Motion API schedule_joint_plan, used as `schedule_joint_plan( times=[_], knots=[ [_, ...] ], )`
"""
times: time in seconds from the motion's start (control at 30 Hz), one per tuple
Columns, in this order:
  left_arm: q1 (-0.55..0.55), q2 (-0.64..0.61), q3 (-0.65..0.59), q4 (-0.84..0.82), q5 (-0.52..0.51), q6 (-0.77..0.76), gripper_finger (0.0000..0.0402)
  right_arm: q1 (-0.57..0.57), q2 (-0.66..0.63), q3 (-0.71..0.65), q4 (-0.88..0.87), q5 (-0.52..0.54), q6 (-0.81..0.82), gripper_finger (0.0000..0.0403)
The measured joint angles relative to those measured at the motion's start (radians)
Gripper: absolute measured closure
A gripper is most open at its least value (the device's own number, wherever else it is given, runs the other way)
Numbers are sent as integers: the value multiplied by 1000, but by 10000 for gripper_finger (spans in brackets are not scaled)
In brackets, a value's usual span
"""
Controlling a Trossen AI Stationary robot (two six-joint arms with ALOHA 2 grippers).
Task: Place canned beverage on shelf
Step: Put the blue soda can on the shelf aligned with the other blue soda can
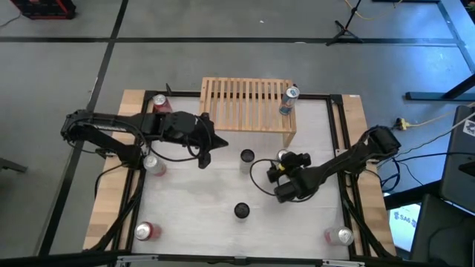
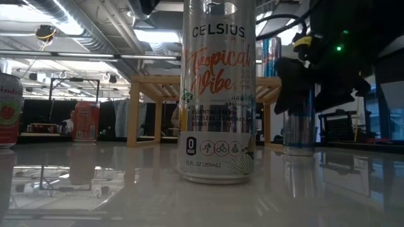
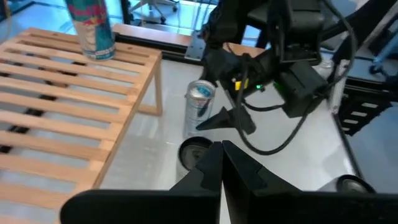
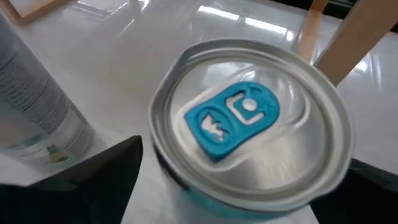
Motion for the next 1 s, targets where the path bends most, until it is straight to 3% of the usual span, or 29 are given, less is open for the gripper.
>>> schedule_joint_plan(
  times=[0.33,0.57,0.73,1.0],
  knots=[
    [6,0,0,3,8,1,401,73,-152,45,-25,-94,-258,31],
    [6,0,0,17,6,1,401,228,-248,46,-67,-115,-246,31],
    [6,0,0,17,6,1,401,291,-249,37,-130,-124,-147,31],
    [6,1,0,17,5,0,401,337,-248,-45,29,-158,-95,31]
  ],
)
